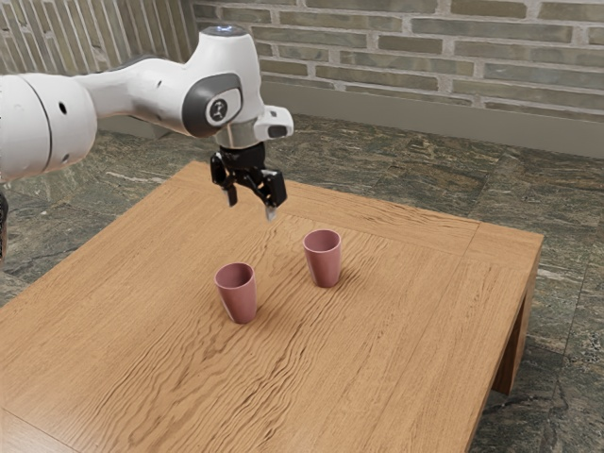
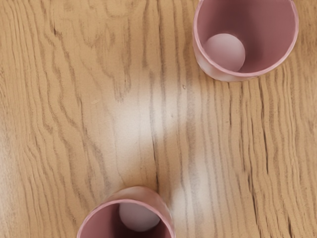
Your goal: Place the right cup onto the left cup
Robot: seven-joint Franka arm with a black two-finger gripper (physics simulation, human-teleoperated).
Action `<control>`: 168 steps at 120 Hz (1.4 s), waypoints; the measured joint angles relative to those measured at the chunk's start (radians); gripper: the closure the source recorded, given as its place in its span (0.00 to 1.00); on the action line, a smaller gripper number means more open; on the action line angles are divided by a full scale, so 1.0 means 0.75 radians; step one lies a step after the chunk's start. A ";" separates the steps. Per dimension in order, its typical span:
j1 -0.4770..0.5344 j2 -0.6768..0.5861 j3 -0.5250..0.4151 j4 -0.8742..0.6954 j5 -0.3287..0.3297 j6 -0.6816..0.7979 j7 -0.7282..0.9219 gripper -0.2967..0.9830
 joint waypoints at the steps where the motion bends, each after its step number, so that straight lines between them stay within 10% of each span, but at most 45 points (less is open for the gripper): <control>1: 0.000 0.005 -0.003 0.001 0.000 0.005 -0.001 0.23; 168: 0.057 0.569 -0.086 0.357 -0.027 0.400 -0.044 0.23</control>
